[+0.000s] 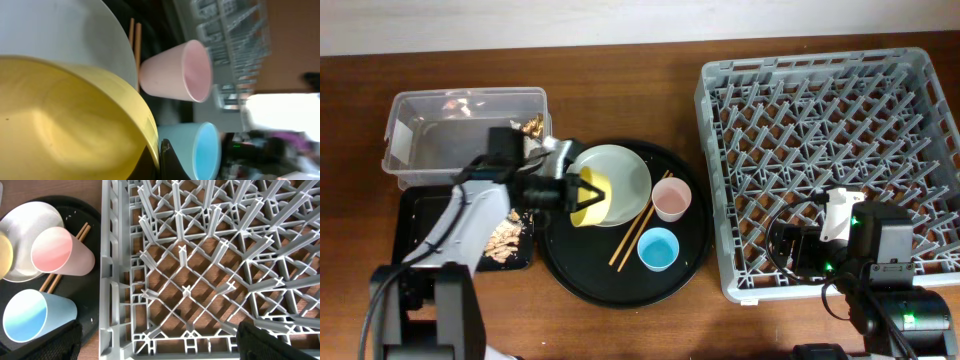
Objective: Sort waste into correct bins and load items into the dishwasher rack
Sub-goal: 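Place the yellow bowl onto the white plate with the left gripper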
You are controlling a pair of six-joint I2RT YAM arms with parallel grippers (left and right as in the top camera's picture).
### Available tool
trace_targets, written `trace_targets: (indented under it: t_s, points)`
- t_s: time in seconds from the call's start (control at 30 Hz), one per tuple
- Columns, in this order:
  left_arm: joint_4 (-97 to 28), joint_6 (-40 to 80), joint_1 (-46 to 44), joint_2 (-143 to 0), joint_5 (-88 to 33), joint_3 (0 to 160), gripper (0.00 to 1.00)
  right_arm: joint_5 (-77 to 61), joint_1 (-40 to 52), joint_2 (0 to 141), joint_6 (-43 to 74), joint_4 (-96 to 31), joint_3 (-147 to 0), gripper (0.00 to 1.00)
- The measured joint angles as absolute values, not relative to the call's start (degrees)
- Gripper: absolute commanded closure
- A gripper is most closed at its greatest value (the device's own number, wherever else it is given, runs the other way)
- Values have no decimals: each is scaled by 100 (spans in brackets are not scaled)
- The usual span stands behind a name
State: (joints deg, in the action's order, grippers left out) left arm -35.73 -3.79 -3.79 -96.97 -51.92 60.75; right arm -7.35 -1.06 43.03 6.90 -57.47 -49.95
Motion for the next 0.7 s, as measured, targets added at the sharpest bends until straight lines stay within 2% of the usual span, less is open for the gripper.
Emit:
trace_targets:
  t_s: [0.07, 0.27, 0.37, 0.43, 0.47, 0.6, 0.7]
  points:
    - [-3411, -346, -729, -9697, -4652, 6254, 100, -735, -106, 4303, 690, -5747, -4995, 1]
    - [-2810, -338, -1850, -9697, -1612, 6318, 100, -735, -106, 4303, 690, -5749, -4995, 1]
    - [-2528, -329, -2132, -9710, -991, 6318, 83, -733, -106, 4303, 687, -5747, -4995, 1]
    - [-2510, -322, -2187, -9719, -836, 6318, 65, -735, -106, 4303, 687, -5749, -4995, 1]
    - [-2508, -329, -2187, -9721, -801, 6318, 60, -735, -106, 4303, 690, -5747, -4995, 1]
    - [-2714, -301, -2187, -9730, -738, 6326, 51, -735, -106, 4303, 687, -5745, -4995, 1]
    - [-3457, -296, -2185, -9642, -1142, 6449, 48, -733, -106, 4303, 685, -5745, -4995, 1]
